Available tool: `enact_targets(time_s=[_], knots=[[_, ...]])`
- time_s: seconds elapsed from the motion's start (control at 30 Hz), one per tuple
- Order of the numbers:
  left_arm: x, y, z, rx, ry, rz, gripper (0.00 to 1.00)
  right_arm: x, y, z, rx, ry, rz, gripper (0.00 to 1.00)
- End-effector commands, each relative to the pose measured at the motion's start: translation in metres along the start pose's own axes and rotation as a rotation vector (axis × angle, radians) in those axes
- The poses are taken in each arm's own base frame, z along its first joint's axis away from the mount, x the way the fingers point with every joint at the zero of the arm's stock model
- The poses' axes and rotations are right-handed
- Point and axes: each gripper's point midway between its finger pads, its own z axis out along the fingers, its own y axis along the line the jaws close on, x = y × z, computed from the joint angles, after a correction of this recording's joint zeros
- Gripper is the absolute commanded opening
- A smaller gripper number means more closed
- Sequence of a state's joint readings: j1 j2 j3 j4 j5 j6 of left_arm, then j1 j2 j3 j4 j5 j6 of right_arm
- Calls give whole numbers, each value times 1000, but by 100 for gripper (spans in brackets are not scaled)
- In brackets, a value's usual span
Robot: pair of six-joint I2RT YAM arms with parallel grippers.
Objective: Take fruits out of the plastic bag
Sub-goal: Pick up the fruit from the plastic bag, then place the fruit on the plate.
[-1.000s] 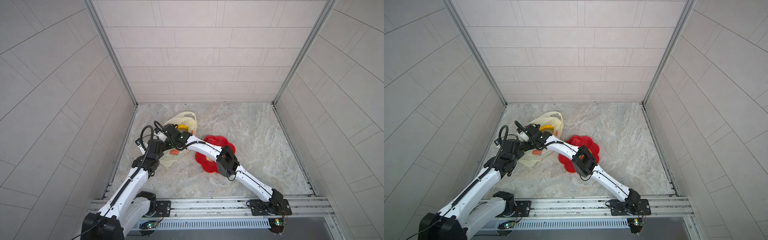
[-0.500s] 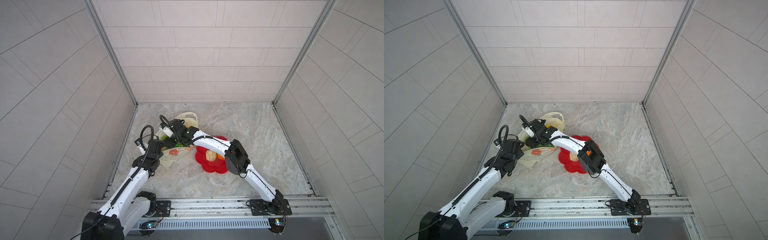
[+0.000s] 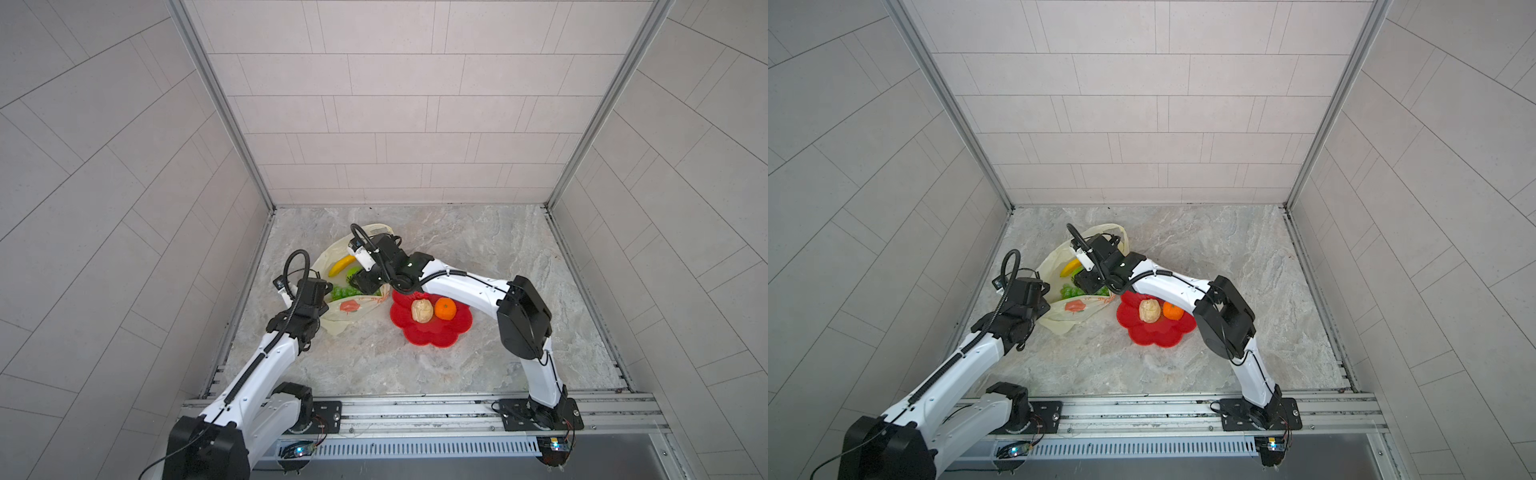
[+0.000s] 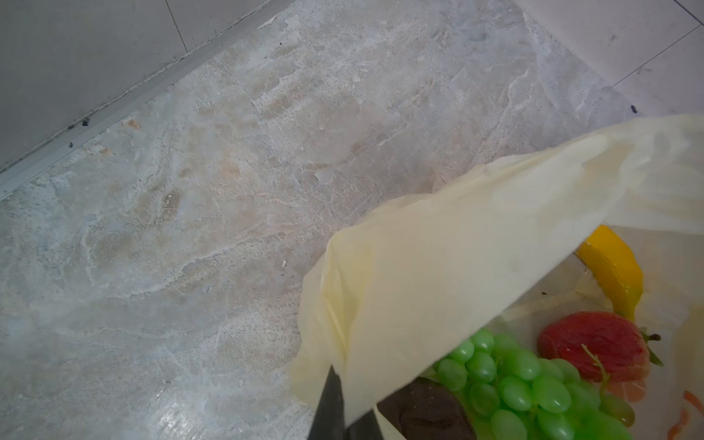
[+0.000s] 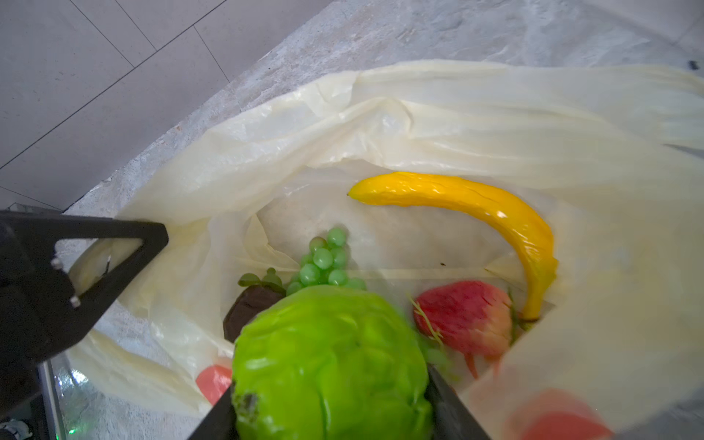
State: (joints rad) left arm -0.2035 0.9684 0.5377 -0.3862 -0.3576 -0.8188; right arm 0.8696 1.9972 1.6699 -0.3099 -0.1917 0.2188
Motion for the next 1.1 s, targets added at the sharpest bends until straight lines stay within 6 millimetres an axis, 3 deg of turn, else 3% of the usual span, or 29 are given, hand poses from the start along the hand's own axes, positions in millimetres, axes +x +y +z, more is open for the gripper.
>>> enact_targets(time_s=[0.0,0.3,0.53,0.83,1.07], knots=[[6,-1,4,7,18,28,2,0,-11,-31,79,-29,10,54],[9,-6,6,19,35,43,2,56,-34,-107,205,37,50,55],[10,-8,7,25,45,47,2,102,-54,-150,314,97,112,55],[10,-7,6,22,43,46,2,153,-61,-176,353,153,208,55],[10,-7,6,23,44,45,2,190,-64,-171,367,219,279,55]])
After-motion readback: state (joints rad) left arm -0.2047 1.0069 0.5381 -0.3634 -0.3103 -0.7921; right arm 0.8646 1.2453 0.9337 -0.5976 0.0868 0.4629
